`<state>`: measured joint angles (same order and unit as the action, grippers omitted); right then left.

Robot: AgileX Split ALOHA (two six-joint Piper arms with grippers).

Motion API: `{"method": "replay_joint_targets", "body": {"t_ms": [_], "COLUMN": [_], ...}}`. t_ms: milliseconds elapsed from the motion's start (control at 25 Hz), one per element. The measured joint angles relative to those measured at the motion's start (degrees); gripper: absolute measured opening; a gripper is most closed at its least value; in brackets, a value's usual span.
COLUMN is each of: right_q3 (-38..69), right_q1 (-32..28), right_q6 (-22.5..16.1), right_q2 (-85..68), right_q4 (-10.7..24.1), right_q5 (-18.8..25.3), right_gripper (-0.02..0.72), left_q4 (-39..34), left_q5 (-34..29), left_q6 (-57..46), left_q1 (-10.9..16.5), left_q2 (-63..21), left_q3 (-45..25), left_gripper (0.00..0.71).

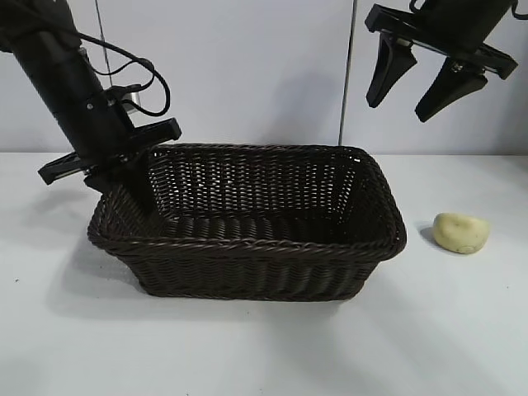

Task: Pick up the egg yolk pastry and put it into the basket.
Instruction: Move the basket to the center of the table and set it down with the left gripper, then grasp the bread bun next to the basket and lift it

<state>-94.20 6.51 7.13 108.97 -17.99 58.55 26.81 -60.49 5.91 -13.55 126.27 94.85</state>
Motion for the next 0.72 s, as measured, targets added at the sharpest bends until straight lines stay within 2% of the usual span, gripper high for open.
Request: {"method": "replay_joint_targets", "body": {"t_ms": [80, 160, 720], "right_q3": [0.0, 0.0, 0.0], "right_q1": [0.0, 0.0, 0.0], "right_q6": [0.0, 0.0, 0.0], "right_q2": [0.0, 0.0, 0.0], "right_q4": [0.0, 0.0, 0.0], "right_q5": [-0.06, -0.14, -0.19], "right_gripper": [0.486, 0.486, 0.486], "left_q4": [0.0, -0.36, -2.54], "left_q5": [0.03, -0.09, -5.85], "left_q6": [0.0, 0.0, 0.01], "left_q1": [0.0, 0.0, 0.0], "left_q2": [0.0, -0.11, -9.86], "left_q3": [0.0, 0.0, 0.04], "left_gripper": [0.533, 0.55, 0.561]}}
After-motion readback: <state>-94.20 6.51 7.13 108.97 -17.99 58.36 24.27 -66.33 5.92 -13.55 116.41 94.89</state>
